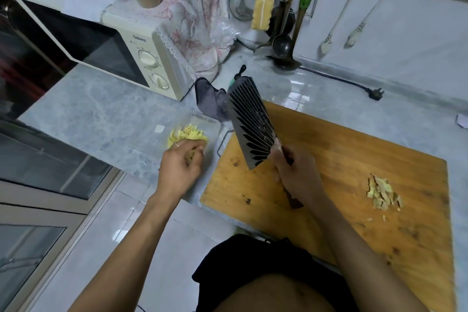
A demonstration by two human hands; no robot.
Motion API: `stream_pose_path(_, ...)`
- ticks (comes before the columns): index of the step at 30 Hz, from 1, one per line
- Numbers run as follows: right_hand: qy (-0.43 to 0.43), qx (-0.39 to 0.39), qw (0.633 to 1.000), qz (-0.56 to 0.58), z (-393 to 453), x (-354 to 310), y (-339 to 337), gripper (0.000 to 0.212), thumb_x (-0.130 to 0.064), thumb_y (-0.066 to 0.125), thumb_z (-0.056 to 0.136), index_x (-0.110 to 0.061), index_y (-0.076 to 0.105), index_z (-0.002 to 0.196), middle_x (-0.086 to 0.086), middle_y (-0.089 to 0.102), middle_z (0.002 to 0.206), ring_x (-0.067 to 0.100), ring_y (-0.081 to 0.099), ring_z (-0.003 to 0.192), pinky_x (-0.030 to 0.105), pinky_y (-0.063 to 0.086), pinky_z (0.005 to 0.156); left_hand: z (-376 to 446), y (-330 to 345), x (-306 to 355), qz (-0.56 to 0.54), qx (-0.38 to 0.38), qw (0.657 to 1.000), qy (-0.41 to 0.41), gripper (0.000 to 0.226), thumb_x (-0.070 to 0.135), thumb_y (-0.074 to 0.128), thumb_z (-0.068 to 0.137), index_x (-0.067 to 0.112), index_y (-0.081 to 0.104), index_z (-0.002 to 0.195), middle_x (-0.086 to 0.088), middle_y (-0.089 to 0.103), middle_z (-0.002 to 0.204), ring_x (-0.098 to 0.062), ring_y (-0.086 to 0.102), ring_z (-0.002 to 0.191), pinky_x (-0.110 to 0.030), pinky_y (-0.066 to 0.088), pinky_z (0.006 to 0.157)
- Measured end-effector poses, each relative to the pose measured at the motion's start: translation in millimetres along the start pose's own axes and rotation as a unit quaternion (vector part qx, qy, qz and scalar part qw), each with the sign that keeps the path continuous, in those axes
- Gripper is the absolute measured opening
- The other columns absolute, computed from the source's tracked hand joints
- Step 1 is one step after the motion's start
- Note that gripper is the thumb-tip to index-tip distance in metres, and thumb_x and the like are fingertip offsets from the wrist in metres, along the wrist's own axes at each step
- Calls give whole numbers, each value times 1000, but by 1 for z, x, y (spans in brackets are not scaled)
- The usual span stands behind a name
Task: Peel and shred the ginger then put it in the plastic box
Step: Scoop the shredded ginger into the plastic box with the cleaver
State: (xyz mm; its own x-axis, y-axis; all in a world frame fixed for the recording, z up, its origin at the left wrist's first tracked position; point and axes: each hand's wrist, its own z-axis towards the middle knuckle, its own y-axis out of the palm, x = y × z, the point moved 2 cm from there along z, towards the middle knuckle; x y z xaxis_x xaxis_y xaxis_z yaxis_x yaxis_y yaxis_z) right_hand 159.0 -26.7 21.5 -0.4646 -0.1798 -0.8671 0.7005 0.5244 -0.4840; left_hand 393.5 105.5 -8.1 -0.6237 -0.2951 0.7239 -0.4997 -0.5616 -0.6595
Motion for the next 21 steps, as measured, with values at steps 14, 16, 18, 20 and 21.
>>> stream_pose_path(14, 212, 150, 955, 146, -110, 116, -52, 43, -34, 45, 105, 3, 50, 83, 10, 49, 51, 22, 44, 38, 29, 38, 38, -40, 128, 29, 53, -93, 994, -24, 48, 36, 44, 103, 10, 48, 142, -17, 36, 154, -32, 28, 144, -46, 28, 117)
stream_pose_path(16, 219, 149, 951, 159, -116, 127, -45, 44, -37, 45, 104, 0, 51, 82, 9, 49, 51, 23, 46, 38, 30, 40, 40, -37, 135, 34, 84, -94, 992, -25, 51, 37, 40, 104, 8, 42, 146, -18, 30, 157, -33, 23, 146, -47, 22, 120)
stream_pose_path(18, 204, 148, 957, 144, -119, 134, -35, 42, -41, 45, 104, -8, 53, 80, 4, 52, 52, 23, 50, 40, 32, 41, 43, -36, 143, 39, 98, -99, 990, -33, 56, 40, 33, 104, 7, 38, 149, -18, 27, 159, -33, 19, 147, -46, 16, 121)
stream_pose_path(20, 182, 131, 969, 108, -116, 132, -20, 41, -43, 44, 104, -12, 54, 78, 2, 55, 55, 16, 52, 44, 32, 41, 46, -37, 152, 47, 89, -111, 989, -42, 61, 44, 27, 103, 8, 34, 151, -17, 22, 161, -31, 15, 149, -45, 12, 122)
stream_pose_path(21, 175, 118, 973, 89, -112, 130, -13, 42, -42, 44, 104, -12, 55, 79, 2, 57, 57, 14, 53, 47, 32, 42, 47, -38, 156, 51, 82, -114, 989, -45, 62, 45, 25, 103, 8, 33, 151, -17, 21, 161, -31, 14, 149, -45, 11, 122)
